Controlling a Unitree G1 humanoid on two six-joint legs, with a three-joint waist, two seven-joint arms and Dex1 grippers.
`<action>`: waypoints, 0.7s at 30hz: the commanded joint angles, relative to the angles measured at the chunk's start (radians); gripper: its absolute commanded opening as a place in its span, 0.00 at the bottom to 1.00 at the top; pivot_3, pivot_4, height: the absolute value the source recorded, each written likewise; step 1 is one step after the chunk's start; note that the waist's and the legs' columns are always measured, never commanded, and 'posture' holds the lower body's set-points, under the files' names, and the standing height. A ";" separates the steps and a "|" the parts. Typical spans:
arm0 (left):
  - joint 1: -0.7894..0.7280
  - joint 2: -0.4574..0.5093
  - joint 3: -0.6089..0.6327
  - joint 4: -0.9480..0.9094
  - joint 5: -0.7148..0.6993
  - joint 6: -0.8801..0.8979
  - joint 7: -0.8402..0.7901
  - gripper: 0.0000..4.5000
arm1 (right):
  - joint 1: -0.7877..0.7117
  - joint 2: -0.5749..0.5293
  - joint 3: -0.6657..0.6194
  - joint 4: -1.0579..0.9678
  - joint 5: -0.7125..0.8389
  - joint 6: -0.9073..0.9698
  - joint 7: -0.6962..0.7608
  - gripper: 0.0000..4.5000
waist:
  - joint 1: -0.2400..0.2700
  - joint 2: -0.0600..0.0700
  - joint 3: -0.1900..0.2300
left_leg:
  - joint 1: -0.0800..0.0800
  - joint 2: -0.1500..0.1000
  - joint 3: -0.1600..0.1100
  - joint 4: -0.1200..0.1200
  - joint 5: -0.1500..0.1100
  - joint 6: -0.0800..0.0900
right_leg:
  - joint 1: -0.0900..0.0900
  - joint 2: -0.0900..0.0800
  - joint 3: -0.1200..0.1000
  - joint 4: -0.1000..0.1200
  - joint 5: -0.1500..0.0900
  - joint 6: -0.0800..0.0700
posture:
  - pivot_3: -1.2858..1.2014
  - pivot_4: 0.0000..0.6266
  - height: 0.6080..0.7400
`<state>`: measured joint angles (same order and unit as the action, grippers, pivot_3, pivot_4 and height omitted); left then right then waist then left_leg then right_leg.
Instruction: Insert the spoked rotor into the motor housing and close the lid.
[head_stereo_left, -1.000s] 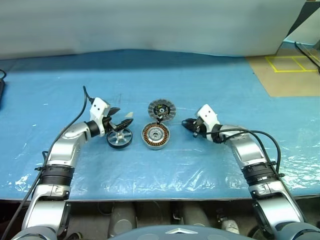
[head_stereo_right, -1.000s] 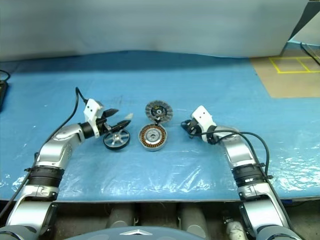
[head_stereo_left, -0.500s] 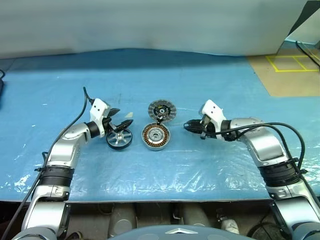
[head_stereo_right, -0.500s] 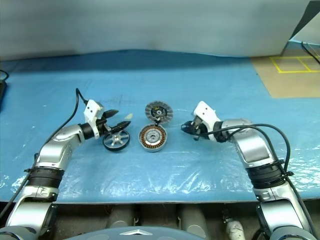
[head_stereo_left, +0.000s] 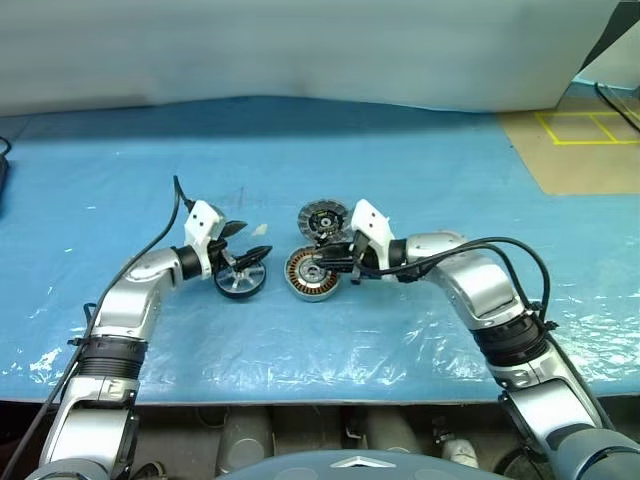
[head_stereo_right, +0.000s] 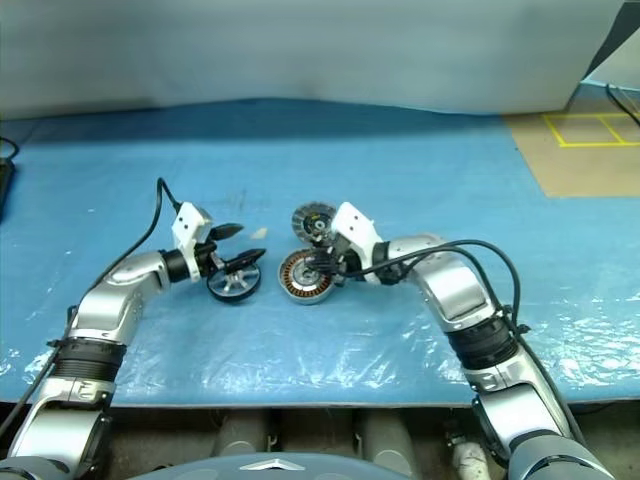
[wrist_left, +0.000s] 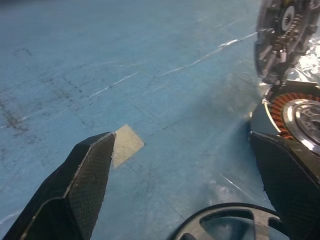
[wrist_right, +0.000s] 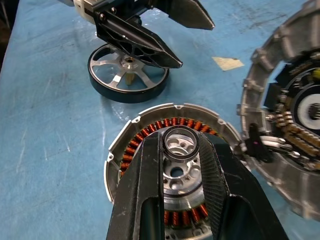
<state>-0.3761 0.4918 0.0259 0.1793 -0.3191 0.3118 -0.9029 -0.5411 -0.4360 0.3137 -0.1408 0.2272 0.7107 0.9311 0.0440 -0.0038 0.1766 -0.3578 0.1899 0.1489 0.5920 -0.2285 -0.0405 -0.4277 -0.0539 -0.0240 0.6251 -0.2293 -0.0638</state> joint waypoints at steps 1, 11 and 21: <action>0.012 0.020 0.012 -0.070 -0.042 0.009 -0.044 1.00 | -0.023 0.015 0.018 0.014 -0.008 -0.043 -0.003 0.14 | 0.000 0.000 0.000 | 0.000 0.000 0.000 0.000 0.000 0.000 | 0.000 0.000 0.000 0.000 0.000 0.000 | 0.52 0.24 1.00; 0.061 0.070 -0.020 -0.178 -0.079 0.063 -0.136 1.00 | -0.031 0.026 0.042 0.087 -0.034 -0.084 0.004 0.14 | -0.001 0.000 0.000 | 0.000 0.000 0.000 0.000 0.000 0.000 | 0.000 0.000 0.000 0.000 0.000 0.000 | 0.52 0.24 1.00; 0.069 0.102 -0.053 -0.209 -0.072 0.092 -0.161 1.00 | -0.028 0.039 0.047 0.105 -0.040 -0.088 0.006 0.14 | -0.001 0.000 0.000 | 0.001 0.000 0.000 0.000 0.000 0.000 | 0.000 0.000 0.000 0.001 0.000 0.000 | 0.52 0.24 1.00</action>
<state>-0.3056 0.5819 -0.0312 -0.0003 -0.3798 0.4023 -1.0573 -0.5565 -0.4009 0.3657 -0.0148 0.1806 0.6399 0.9355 0.0425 -0.0038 0.1766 -0.3567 0.1899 0.1490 0.5920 -0.2285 -0.0406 -0.4272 -0.0539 -0.0239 0.6259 -0.2289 -0.0635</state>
